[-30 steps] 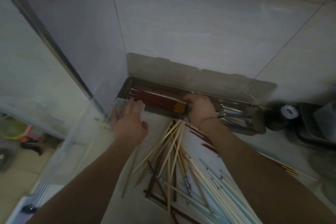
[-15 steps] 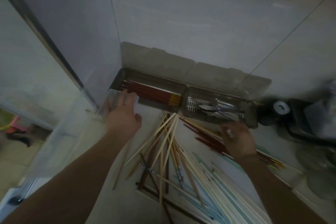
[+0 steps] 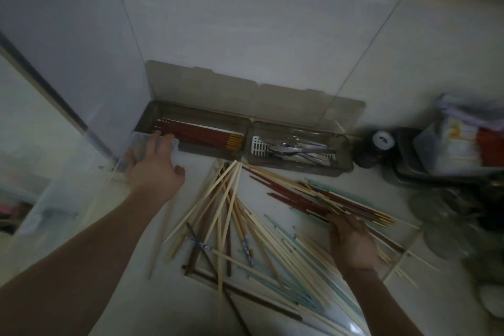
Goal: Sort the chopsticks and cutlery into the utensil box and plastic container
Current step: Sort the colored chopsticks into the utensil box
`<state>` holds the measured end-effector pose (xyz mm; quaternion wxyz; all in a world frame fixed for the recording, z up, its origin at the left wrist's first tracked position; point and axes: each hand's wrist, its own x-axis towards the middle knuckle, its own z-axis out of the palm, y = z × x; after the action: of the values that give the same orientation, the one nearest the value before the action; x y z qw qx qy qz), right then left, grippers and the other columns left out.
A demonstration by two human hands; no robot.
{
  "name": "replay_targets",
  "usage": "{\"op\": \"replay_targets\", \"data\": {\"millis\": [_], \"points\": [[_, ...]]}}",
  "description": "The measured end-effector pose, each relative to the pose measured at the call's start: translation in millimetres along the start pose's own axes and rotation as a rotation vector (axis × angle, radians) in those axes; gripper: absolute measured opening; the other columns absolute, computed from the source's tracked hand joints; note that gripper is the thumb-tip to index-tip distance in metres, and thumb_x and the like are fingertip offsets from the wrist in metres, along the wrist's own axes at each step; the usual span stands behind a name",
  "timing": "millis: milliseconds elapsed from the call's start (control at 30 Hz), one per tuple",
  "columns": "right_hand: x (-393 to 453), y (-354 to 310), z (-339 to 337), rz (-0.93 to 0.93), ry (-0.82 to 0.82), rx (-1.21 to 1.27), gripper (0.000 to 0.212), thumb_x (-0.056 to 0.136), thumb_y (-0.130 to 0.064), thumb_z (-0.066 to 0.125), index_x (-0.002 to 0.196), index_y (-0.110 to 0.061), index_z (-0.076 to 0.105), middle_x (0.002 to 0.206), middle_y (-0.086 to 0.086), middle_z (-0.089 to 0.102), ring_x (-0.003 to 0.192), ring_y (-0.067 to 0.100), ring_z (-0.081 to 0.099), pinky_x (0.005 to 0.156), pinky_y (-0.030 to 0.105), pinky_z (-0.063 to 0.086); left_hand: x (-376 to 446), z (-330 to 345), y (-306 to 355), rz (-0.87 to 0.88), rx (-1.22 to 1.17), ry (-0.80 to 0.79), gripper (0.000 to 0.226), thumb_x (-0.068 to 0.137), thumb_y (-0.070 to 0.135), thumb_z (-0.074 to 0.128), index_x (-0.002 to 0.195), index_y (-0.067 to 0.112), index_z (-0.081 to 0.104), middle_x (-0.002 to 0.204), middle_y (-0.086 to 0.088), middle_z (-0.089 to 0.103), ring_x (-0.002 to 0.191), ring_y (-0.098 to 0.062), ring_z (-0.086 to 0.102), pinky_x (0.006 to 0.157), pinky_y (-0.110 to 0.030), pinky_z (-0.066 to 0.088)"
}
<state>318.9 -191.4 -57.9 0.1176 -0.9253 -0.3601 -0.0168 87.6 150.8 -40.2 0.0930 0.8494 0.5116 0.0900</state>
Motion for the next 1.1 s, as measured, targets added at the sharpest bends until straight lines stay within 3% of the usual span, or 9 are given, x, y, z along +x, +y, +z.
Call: {"op": "replay_targets", "data": {"millis": [100, 233, 367, 567, 633, 733, 867, 1000, 1100], "points": [[7.5, -12.6, 0.5, 0.015, -0.041, -0.005, 0.039, 0.082, -0.029, 0.039, 0.096, -0.018, 0.074, 0.091, 0.009, 0.07, 0.081, 0.036, 0.064, 0.067, 0.041, 0.054, -0.3, -0.8, -0.3, -0.001, -0.008, -0.001, 0.072, 0.078, 0.03, 0.066, 0.142, 0.025, 0.033, 0.153, -0.004, 0.028, 0.137, -0.031, 0.036, 0.114, -0.053, 0.015], [12.1, -21.5, 2.9, 0.146, -0.113, 0.0, 0.022, 0.088, -0.019, 0.056, 0.103, -0.021, 0.071, 0.103, 0.008, 0.069, 0.096, 0.034, 0.061, 0.077, 0.037, 0.05, -1.1, -1.1, -0.5, 0.004, 0.006, 0.0, 0.072, 0.079, 0.031, 0.065, 0.143, 0.025, 0.032, 0.154, -0.004, 0.027, 0.139, -0.029, 0.033, 0.115, -0.053, 0.014], [14.5, -23.4, 3.6, 0.133, -0.248, -0.128, 0.023, 0.089, -0.031, 0.057, 0.11, -0.027, 0.064, 0.115, -0.002, 0.061, 0.112, 0.025, 0.05, 0.083, 0.034, 0.046, -0.9, -0.3, -0.5, -0.002, 0.01, -0.005, 0.072, 0.079, 0.031, 0.064, 0.144, 0.025, 0.032, 0.155, -0.004, 0.026, 0.137, -0.029, 0.035, 0.115, -0.053, 0.015], [5.6, -22.1, 7.2, 0.048, -0.27, -0.147, 0.019, 0.071, -0.02, 0.077, 0.089, -0.021, 0.071, 0.094, 0.004, 0.066, 0.092, 0.033, 0.058, 0.067, 0.038, 0.05, -1.3, -1.0, 0.6, -0.013, 0.009, -0.004, 0.073, 0.078, 0.032, 0.065, 0.143, 0.027, 0.031, 0.155, -0.003, 0.026, 0.139, -0.03, 0.033, 0.115, -0.053, 0.014], [1.4, -22.1, 6.3, 0.029, -0.298, -0.127, 0.019, 0.073, -0.02, 0.075, 0.09, -0.023, 0.07, 0.095, 0.004, 0.067, 0.092, 0.033, 0.057, 0.07, 0.04, 0.05, -1.7, -0.6, 0.3, -0.018, 0.012, -0.002, 0.073, 0.079, 0.033, 0.064, 0.143, 0.028, 0.03, 0.156, -0.003, 0.025, 0.139, -0.028, 0.032, 0.116, -0.052, 0.013], [1.0, -19.0, 4.2, -0.038, -0.209, -0.13, 0.008, 0.076, -0.023, 0.068, 0.084, -0.023, 0.07, 0.089, 0.003, 0.066, 0.085, 0.034, 0.058, 0.066, 0.04, 0.049, -1.4, -0.4, -0.3, -0.017, 0.012, 0.002, 0.073, 0.079, 0.034, 0.063, 0.143, 0.03, 0.029, 0.156, -0.001, 0.024, 0.139, -0.026, 0.033, 0.116, -0.053, 0.014], [19.1, -32.0, -7.2, -0.121, 0.007, 0.07, 0.033, 0.089, -0.033, 0.039, 0.09, -0.016, 0.067, 0.086, 0.006, 0.067, 0.076, 0.032, 0.059, 0.063, 0.036, 0.047, -1.8, -1.8, 1.5, -0.03, -0.014, -0.002, 0.073, 0.08, 0.033, 0.063, 0.145, 0.03, 0.03, 0.157, 0.0, 0.023, 0.138, -0.026, 0.035, 0.115, -0.052, 0.014], [69.6, -67.1, -26.7, -0.23, 0.04, 0.109, 0.031, 0.093, -0.031, 0.04, 0.089, -0.014, 0.066, 0.085, 0.008, 0.067, 0.072, 0.029, 0.06, 0.059, 0.027, 0.04, -1.9, -2.5, 1.6, -0.029, -0.019, -0.006, 0.074, 0.08, 0.034, 0.061, 0.146, 0.03, 0.028, 0.158, 0.001, 0.021, 0.141, -0.023, 0.03, 0.117, -0.051, 0.012], [119.2, -83.9, -61.9, -0.265, -0.105, 0.077, 0.012, 0.093, -0.018, 0.052, 0.088, -0.019, 0.063, 0.088, 0.006, 0.064, 0.081, 0.027, 0.056, 0.064, 0.033, 0.044, -0.8, -2.4, -0.9, -0.02, -0.016, -0.017, 0.073, 0.08, 0.035, 0.059, 0.145, 0.031, 0.026, 0.158, 0.001, 0.02, 0.142, -0.024, 0.028, 0.117, -0.053, 0.012]]}}
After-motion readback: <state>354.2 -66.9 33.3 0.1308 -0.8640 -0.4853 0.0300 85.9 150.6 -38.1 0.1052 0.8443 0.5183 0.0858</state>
